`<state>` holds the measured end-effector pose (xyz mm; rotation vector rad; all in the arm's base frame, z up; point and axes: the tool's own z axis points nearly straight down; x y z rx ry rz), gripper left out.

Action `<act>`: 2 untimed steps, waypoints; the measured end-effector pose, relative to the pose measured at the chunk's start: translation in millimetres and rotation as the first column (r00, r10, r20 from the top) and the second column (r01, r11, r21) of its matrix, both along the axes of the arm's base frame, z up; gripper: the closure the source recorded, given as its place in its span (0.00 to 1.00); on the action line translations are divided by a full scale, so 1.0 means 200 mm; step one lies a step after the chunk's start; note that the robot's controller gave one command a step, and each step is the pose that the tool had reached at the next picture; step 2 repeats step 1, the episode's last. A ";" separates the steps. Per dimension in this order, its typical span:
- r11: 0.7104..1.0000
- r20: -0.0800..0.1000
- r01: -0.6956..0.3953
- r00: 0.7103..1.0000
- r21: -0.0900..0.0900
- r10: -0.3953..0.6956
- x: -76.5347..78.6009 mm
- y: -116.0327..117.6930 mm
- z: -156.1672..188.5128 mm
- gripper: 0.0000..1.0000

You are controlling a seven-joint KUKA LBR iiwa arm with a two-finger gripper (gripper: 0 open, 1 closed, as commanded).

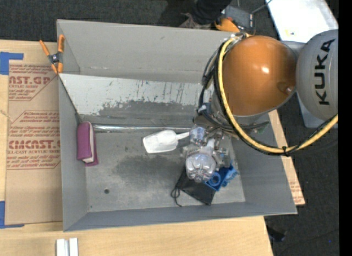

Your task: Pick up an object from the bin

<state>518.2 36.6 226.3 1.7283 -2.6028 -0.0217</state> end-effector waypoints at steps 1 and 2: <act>1.000 0.001 0.000 1.000 0.000 0.000 0.00 0.00 0.19 1.00; 1.000 0.001 0.000 1.000 0.000 0.000 0.00 0.00 0.19 1.00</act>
Offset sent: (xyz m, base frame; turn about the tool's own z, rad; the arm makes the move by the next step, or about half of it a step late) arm 0.0001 0.0000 0.0298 0.0000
